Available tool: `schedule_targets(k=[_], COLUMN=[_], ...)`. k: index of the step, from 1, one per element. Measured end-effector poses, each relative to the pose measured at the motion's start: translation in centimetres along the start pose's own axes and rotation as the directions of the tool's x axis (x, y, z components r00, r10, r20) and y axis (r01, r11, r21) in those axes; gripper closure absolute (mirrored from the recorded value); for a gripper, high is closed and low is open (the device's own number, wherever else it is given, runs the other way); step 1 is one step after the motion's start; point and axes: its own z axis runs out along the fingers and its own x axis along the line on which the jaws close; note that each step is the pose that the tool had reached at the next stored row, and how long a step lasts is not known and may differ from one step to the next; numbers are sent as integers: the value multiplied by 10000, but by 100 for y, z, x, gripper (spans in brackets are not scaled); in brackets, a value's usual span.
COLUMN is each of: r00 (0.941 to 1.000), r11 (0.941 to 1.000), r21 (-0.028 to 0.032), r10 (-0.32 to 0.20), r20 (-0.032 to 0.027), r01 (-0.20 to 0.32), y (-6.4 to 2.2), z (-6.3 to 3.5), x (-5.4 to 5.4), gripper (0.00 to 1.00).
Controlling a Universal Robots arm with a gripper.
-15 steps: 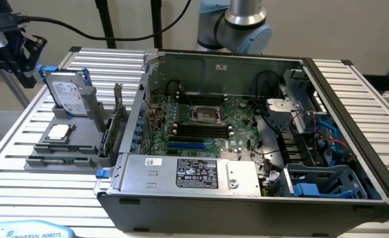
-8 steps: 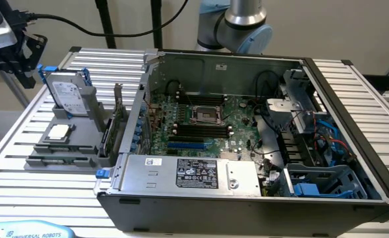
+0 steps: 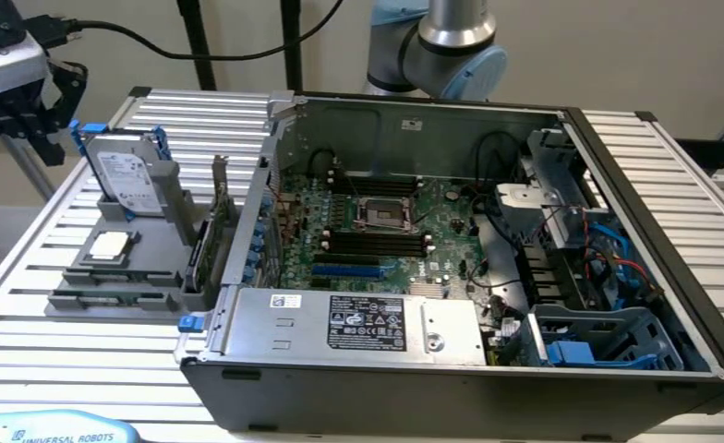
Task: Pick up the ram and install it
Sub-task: 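Pick up the ram and move it above insertion slot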
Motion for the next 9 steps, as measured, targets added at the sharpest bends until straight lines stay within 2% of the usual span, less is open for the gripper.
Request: schedule_targets(k=[4, 9], r00=[9973, 9864], r11=[9973, 9864], r21=[-15, -38], r10=[-729, -1642], r20=[-36, -78], r01=[729, 1642], y=[0, -1], z=[6, 14], x=[0, 0], gripper=[89, 89])
